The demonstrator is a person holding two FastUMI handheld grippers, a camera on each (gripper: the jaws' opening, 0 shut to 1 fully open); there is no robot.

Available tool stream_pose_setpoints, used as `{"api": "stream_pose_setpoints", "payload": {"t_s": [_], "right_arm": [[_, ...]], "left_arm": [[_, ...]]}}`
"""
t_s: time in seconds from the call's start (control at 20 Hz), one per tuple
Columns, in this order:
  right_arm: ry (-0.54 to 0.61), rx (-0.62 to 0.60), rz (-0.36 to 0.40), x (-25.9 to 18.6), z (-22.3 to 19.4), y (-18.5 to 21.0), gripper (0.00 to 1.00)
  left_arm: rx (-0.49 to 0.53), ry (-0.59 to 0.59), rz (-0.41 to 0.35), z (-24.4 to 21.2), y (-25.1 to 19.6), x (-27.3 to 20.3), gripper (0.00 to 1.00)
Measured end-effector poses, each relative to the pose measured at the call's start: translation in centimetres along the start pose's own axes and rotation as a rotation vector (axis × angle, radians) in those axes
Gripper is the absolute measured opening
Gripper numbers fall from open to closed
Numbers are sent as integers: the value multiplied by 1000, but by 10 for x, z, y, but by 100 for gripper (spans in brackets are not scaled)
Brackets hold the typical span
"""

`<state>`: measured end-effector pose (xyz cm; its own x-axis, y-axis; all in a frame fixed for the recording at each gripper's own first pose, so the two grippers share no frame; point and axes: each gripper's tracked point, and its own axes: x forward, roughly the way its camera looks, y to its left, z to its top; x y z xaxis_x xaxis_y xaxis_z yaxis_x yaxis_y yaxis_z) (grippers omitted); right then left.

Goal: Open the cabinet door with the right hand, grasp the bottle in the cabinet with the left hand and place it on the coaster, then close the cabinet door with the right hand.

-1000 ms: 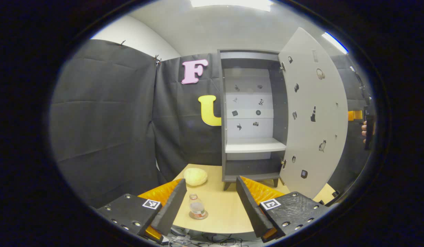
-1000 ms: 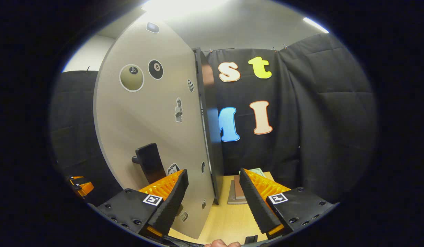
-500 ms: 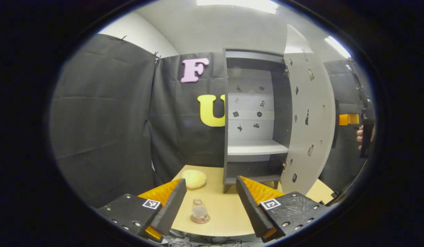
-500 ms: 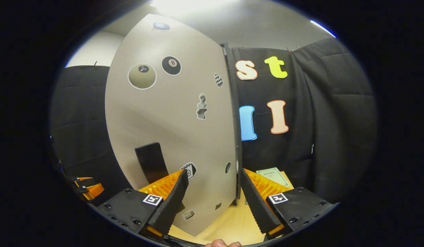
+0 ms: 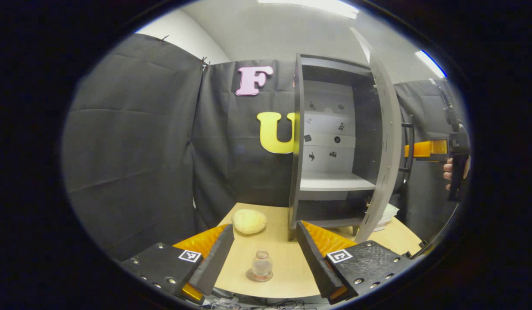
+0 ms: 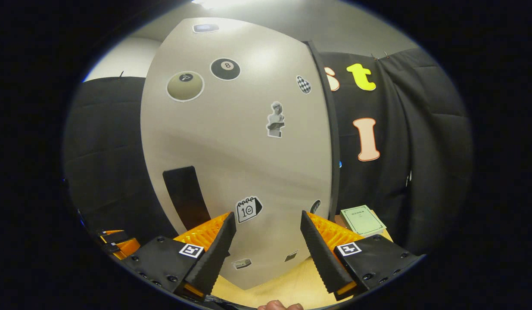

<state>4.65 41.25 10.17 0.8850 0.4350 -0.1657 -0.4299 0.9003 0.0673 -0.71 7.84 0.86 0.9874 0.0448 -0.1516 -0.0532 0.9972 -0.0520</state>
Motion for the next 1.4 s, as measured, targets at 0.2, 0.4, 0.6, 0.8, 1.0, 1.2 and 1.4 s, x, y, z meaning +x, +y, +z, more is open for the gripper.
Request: {"api": "stream_pose_setpoints", "payload": {"t_s": [0.2,0.4,0.6,0.8,1.0,1.2,1.4], "right_arm": [[-24,-6,70,22,14,33,97],[-23,-39,69,44,13,58,97],[-34,-38,-19,46,10,40,98],[-58,-39,-154,24,3,-5,99],[-105,-11,-275,-4,3,-54,98],[-105,16,-356,-28,-14,-96,98],[-108,39,-385,-48,-32,-134,98]], "left_arm": [[-13,-4,-5,-1,18,16,87],[-48,-10,-29,1,29,39,88],[-68,-21,-87,10,30,60,88],[-23,-55,-172,20,19,63,87],[16,-97,-238,68,-16,97,90],[68,-130,-260,84,-48,101,92],[64,-165,-277,91,-87,88,87]]}}
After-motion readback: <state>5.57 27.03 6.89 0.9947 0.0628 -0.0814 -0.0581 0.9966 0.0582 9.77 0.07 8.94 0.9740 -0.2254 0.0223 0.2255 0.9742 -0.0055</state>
